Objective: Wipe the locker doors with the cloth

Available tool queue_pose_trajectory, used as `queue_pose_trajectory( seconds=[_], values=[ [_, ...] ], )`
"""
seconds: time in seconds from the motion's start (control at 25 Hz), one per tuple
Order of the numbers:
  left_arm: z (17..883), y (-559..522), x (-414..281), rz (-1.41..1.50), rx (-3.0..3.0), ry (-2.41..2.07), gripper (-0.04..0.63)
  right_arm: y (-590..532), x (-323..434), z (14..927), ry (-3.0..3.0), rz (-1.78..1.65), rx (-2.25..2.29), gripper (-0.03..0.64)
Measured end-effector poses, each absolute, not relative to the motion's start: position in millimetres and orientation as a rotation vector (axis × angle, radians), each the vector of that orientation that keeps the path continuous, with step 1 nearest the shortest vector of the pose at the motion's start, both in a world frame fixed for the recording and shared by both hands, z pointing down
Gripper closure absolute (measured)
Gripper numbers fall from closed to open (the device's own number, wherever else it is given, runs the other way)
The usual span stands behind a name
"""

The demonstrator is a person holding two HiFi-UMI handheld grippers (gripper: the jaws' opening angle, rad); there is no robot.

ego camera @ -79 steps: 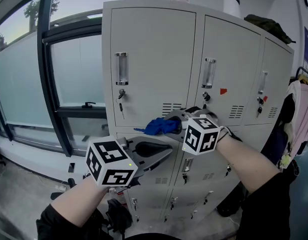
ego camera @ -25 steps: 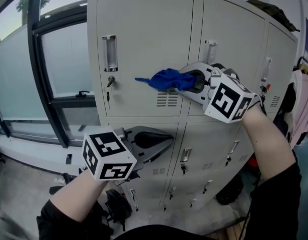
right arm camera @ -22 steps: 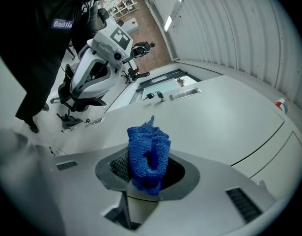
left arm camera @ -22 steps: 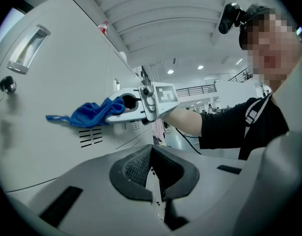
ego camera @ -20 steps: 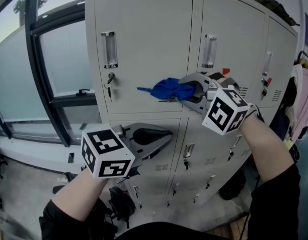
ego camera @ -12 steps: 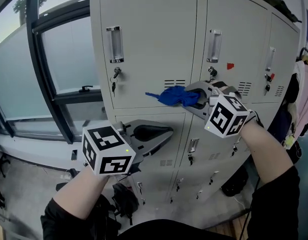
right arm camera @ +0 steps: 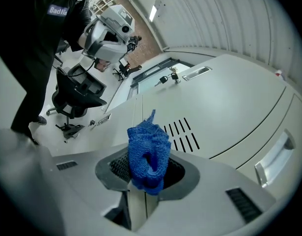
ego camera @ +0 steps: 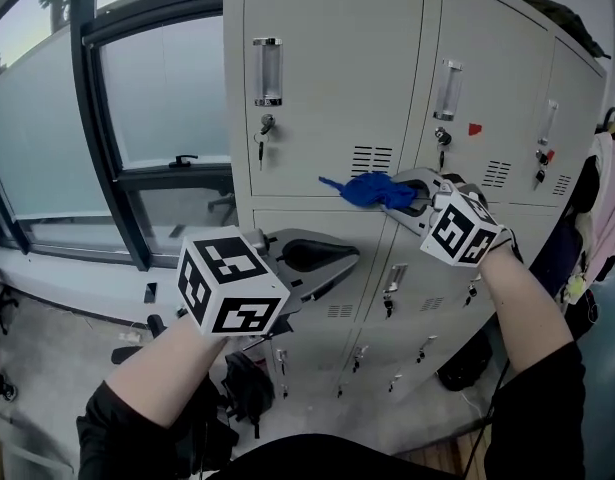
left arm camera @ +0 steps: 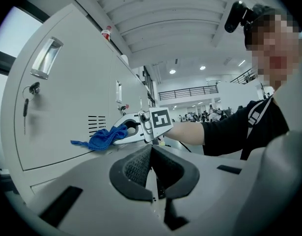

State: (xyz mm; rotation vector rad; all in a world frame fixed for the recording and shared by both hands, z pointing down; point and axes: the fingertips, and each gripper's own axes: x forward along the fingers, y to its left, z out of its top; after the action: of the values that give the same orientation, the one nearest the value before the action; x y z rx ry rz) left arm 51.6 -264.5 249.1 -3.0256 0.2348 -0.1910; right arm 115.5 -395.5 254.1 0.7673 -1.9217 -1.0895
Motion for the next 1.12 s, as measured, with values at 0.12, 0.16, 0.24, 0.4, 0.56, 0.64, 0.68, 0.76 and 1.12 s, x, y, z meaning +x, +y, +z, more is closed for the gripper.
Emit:
queue_pose_trajectory(
  seconds=[0.12,0.16,0.24,0.4,0.56,0.64,0.68,0.76,1.12],
  values=[
    [249.8,-256.0,41.8,-0.169,-3.029,0.226,0.588,-396.9,113.5,251.6,-1.93,-1.091,0.827,0.514],
    [250.0,-253.2,38.5,-0.158,-3.032,0.221,0.588,-396.2,112.7,249.9,-1.945,-1.093,0.859,0.514],
    [250.3,-247.8,32.6,-0.134,-3.038,0.211,0.588,-390.4,113.4,247.4,-1.991,-1.081,0.937,0.514],
    [247.0,-242.8,26.4,-0.074,-3.019,0.237,0.588,-364.5,115.2,237.0,-2.129,-1.039,1.085,0.514],
    [252.4,-240.5,36.6,-0.04,-3.01,0.323,0.588,-333.2,128.3,244.7,-2.265,-0.963,1.155,0.514],
    [257.3,-240.1,46.3,-0.025,-3.005,0.381,0.588,-317.8,136.5,248.9,-2.348,-0.914,1.166,0.514],
    [260.7,-240.2,52.5,-0.018,-3.005,0.412,0.588,-310.4,140.6,252.0,-2.39,-0.882,1.165,0.514],
    [268.7,-239.3,68.2,-0.013,-3.001,0.474,0.588,-295.8,150.2,259.8,-2.463,-0.813,1.157,0.514],
    [311.0,-221.7,148.4,-0.004,-3.013,0.712,0.588,-235.3,200.3,295.6,-2.705,-0.597,1.08,0.514]
  ],
)
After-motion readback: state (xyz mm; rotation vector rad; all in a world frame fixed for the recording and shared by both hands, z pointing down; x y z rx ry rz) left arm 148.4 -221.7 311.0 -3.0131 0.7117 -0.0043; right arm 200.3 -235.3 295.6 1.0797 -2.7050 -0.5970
